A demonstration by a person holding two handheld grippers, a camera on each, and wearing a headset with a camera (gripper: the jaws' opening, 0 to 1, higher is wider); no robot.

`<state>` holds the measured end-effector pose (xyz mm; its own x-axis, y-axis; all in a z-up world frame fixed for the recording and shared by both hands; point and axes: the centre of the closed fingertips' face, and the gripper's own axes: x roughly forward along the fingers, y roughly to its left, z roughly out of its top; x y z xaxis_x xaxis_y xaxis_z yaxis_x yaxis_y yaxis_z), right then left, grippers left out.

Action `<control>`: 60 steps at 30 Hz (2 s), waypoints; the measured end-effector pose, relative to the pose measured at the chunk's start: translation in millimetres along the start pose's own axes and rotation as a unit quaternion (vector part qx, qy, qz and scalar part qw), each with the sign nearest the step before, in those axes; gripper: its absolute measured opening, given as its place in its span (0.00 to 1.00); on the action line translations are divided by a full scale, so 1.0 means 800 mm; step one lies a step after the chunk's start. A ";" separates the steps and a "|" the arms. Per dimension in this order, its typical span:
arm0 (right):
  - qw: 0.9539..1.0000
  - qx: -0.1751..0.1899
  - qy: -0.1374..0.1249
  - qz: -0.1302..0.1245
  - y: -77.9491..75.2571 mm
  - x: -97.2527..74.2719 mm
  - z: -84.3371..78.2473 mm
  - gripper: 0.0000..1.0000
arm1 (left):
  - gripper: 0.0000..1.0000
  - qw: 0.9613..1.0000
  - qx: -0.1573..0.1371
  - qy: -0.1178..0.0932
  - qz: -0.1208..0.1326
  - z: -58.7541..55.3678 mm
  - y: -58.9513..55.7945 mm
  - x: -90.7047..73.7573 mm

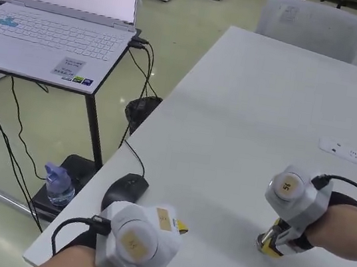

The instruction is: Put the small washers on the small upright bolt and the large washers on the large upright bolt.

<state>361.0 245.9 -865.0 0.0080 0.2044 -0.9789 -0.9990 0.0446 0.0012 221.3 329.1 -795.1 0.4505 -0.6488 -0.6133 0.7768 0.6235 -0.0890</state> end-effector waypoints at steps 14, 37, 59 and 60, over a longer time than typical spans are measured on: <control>1.000 0.000 -0.010 0.003 0.000 -0.006 0.000 0.33 | 0.83 1.000 0.001 0.001 0.001 -0.001 -0.003 -0.001; 0.997 -0.052 -0.060 0.008 0.016 -0.055 0.035 0.36 | 0.83 1.000 0.006 -0.003 0.008 0.003 -0.003 -0.013; 0.995 -0.088 -0.052 0.018 0.098 -0.063 0.025 0.36 | 0.85 1.000 0.008 -0.011 0.011 0.000 -0.013 -0.020; 0.995 -0.087 -0.053 0.021 0.101 -0.063 0.024 0.36 | 0.85 1.000 0.008 -0.011 0.012 0.001 -0.012 -0.020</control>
<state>280.8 258.4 -811.9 -0.0380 0.3057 -0.9514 -0.9911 -0.1331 -0.0032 207.2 333.3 -784.1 0.4779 -0.6431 -0.5984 0.7730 0.6315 -0.0614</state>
